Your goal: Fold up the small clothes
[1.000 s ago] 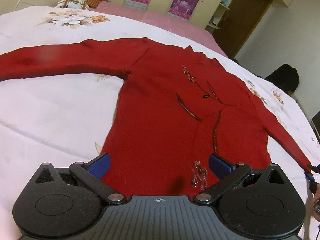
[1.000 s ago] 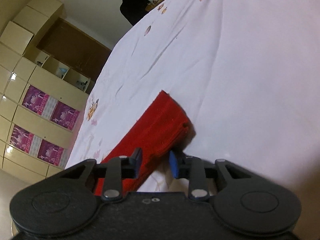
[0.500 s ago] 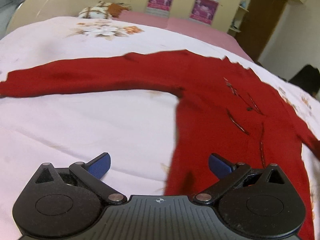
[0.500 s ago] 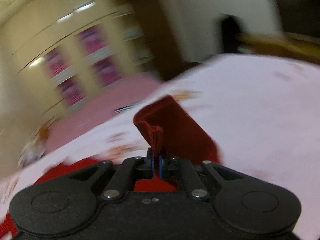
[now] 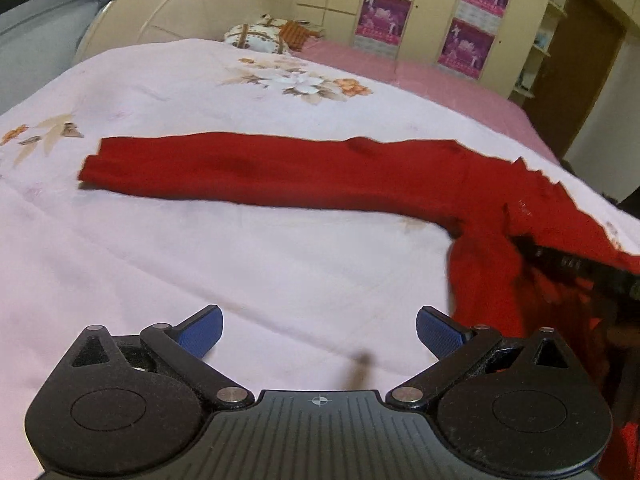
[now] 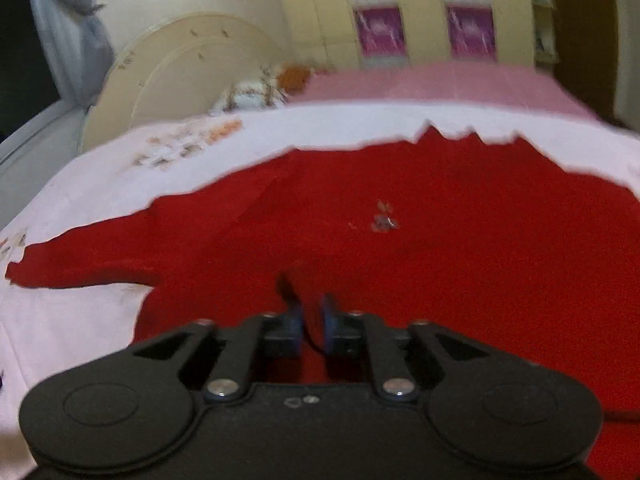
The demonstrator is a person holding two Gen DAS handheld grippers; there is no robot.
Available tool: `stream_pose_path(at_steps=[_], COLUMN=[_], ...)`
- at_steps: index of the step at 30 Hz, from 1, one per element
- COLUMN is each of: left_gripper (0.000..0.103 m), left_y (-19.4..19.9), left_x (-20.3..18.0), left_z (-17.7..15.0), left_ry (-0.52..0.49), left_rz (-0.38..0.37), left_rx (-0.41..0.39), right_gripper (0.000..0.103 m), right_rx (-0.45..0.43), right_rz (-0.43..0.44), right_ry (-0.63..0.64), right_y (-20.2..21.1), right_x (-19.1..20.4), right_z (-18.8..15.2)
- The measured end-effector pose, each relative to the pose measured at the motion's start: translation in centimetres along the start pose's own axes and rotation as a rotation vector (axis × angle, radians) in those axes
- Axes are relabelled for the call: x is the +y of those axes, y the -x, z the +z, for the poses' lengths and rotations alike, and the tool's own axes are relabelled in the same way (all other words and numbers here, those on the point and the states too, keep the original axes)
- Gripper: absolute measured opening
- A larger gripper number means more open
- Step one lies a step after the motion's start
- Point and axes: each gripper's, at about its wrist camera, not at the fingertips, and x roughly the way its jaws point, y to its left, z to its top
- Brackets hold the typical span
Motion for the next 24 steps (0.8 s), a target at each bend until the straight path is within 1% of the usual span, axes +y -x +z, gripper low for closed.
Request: stream_pose_path(at_steps=[1,2,4,5,6,7,9,10,11,13,14,15,16,19,20,21,22,24], left_gripper=[0.102,0.102,0.101,0.081,0.070,0.062,0.062,0.062,0.062,0.062,0.062,0.062,0.062,0.061,0.035,0.017,0.008,0.004], left_y=[-0.3,-0.7,-1.3,-1.8,-2.4,-3.2,-5.2,-6.1,-6.9,-8.6,-9.6,-10.7,-11.5,-12.9,-13.0,-13.0,-13.0,-12.4], left_x=[-0.3,-0.9,-2.5,-3.8,-5.0,-6.1,-8.8,-10.1,-11.4,-13.9,-14.7,-15.4,-15.9,-17.3,-17.6,-18.0,-18.0,-17.7], left_z=[0.2,0.5,0.6,0.9,1.4,1.8,2.6,2.9,3.1,3.7,4.1,4.5,4.7,5.3,5.4,5.4,5.5,5.9], left_ry=[-0.002,-0.002,-0.007,-0.013,-0.016,-0.014,0.002,-0.002,-0.020,-0.056,-0.058,-0.052,-0.057,-0.089,-0.097,-0.114,-0.120,-0.113], left_rz=[-0.013,-0.032,-0.073,-0.111,-0.149,-0.192,-0.295,-0.334,-0.353,-0.356,-0.363,-0.378,-0.385,-0.370,-0.368,-0.355,-0.332,-0.359], left_rx=[-0.007,-0.014,-0.019,-0.020,-0.011,0.001,0.026,0.046,0.060,0.078,0.104,0.141,0.161,0.162,0.160,0.162,0.160,0.130], right_gripper=[0.024,0.026,0.027,0.027,0.027,0.028,0.028,0.028,0.028,0.028,0.028,0.028,0.028,0.029,0.029,0.029,0.029,0.029], right_rx=[-0.001,-0.018,-0.067,-0.084,-0.101,-0.118,-0.139,-0.146,-0.152,-0.152,-0.150,-0.150,-0.149,-0.153,-0.156,-0.159,-0.162,-0.166], right_rz=[0.001,-0.008,-0.013,-0.019,-0.035,-0.052,-0.073,-0.083,-0.097,-0.126,-0.137,-0.148,-0.158,-0.183,-0.189,-0.193,-0.198,-0.212], right_ry=[0.010,0.019,0.006,-0.007,-0.020,-0.038,-0.103,-0.132,-0.155,-0.189,-0.200,-0.211,-0.220,-0.267,-0.288,-0.306,-0.320,-0.343], right_y=[0.1,0.8,2.7,3.6,4.5,5.6,7.4,8.1,9.0,10.8,10.7,11.4,11.9,13.2,13.6,13.6,13.8,14.1], right_x=[-0.2,-0.2,-1.2,-1.8,-2.6,-3.3,-5.3,-6.2,-7.0,-8.6,-8.8,-9.3,-9.9,-11.4,-11.9,-12.4,-12.8,-13.6], right_z=[0.6,0.6,0.5,0.3,-0.2,-0.8,-1.7,-2.2,-2.7,-3.9,-4.1,-4.6,-4.9,-5.7,-6.0,-6.1,-6.3,-6.5])
